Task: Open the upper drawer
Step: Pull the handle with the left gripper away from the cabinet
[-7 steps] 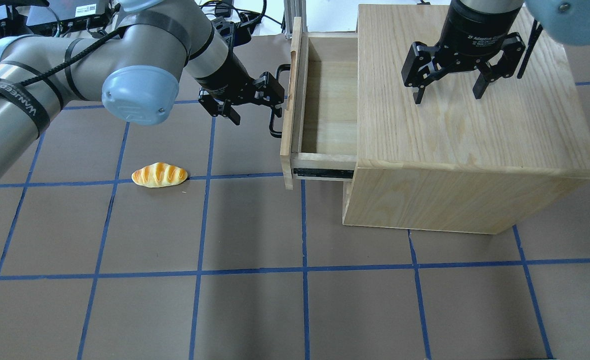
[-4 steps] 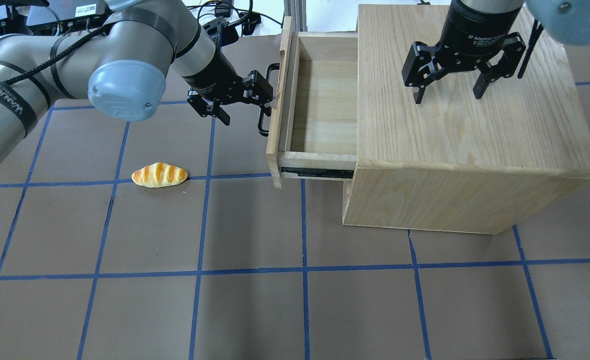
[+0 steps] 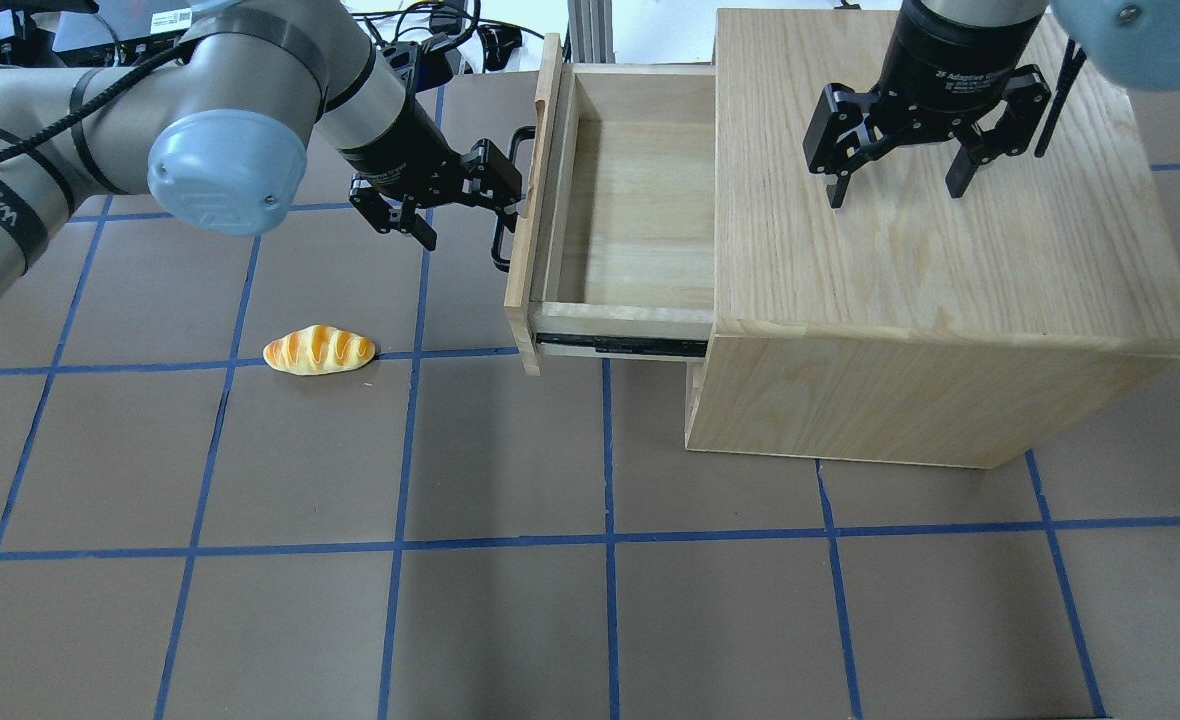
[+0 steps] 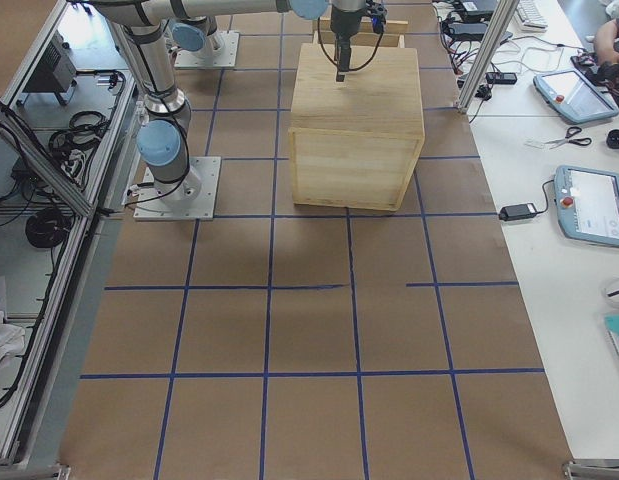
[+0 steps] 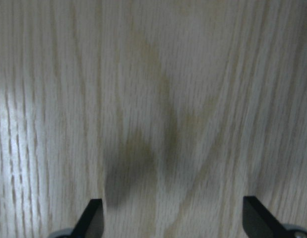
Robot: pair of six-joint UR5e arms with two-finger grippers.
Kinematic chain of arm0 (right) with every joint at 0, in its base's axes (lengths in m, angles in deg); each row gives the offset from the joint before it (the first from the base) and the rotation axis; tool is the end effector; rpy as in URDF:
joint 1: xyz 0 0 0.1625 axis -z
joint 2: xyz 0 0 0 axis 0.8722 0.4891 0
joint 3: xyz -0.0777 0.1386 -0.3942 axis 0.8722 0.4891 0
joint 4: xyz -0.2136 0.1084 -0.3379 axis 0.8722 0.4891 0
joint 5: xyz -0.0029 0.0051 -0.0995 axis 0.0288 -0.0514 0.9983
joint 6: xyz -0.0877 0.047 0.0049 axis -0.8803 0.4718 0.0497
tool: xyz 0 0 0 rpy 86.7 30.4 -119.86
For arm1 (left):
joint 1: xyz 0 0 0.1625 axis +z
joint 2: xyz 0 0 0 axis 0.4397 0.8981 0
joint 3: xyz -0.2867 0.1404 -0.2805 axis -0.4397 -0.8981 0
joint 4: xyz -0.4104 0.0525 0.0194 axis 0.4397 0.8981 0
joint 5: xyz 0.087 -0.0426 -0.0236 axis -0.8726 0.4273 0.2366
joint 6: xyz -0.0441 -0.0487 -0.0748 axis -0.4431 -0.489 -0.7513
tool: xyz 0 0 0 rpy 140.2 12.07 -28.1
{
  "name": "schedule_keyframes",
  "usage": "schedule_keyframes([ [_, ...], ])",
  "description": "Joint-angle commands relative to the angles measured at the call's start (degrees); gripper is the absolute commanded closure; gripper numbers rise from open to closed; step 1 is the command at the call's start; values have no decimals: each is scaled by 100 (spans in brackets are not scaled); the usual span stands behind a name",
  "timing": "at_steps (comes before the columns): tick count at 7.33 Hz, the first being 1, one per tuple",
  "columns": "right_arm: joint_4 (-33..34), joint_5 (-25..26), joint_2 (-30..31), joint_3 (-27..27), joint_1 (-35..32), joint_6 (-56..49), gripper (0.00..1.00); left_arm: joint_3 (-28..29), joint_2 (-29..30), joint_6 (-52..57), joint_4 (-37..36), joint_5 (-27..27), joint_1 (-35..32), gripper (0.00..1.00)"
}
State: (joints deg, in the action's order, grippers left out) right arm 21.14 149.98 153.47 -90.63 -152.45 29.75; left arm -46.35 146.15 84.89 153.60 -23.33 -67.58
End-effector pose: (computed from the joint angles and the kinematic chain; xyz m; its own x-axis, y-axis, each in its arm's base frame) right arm 0.1447 -0.5163 0.5050 -0.9990 -0.0126 0.0439 -0.0106 0.9989 0.0452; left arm -0.1980 -0.5757 0.3742 -0.9611 0.0177 0.2758 0.0209 0.9997 0.0086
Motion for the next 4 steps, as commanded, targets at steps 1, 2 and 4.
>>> schedule_keyframes([
  [1, 0, 0, 0, 0, -2, 2, 0, 5, -17, 10, 78, -222, 32, 0],
  [2, 0, 0, 0, 0, -2, 2, 0, 5, -43, 10, 87, -301, 32, 0],
  [4, 0, 0, 0, 0, -2, 2, 0, 39, -140, 37, 306, -556, 32, 0],
])
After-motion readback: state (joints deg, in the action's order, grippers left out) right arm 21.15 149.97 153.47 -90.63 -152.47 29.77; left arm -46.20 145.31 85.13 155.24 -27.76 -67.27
